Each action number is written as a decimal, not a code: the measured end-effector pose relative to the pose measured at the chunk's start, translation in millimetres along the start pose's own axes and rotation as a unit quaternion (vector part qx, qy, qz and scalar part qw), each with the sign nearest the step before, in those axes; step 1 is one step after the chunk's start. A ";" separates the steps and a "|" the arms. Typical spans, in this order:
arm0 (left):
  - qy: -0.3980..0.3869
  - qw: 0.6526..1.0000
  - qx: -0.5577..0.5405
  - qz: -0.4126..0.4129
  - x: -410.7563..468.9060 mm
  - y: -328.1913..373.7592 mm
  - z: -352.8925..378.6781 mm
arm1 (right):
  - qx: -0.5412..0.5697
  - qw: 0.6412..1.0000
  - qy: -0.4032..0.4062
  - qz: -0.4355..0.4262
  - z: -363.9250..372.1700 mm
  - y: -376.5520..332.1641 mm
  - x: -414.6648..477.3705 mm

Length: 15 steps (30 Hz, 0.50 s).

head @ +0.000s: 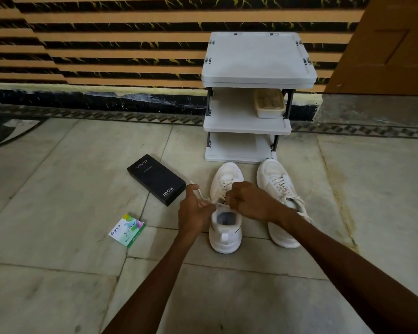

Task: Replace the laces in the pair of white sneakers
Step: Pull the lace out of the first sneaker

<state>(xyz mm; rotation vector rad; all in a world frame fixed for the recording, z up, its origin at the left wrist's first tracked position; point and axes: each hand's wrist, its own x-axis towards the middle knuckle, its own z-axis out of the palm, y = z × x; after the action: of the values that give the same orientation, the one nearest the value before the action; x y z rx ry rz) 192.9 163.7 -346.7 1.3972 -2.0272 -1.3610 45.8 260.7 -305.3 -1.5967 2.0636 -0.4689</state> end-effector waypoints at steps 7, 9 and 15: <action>0.037 0.997 0.060 0.040 -8.8 7.6 0.8 | 0.009 0.994 -0.014 0.111 -5.5 -1.8 -5.9; 0.034 0.997 0.055 0.038 -10.9 9.4 -0.8 | -0.036 0.990 0.025 0.132 1.2 -8.1 -2.0; 0.031 0.999 0.024 0.026 -18.6 13.7 -2.7 | -0.098 0.984 0.056 0.140 11.6 -27.3 5.7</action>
<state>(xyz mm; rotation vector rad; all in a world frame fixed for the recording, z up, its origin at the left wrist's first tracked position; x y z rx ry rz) 196.1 179.1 -329.6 1.3784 -2.0537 -1.2391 73.0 248.4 -301.0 -1.3773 2.4388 -0.2659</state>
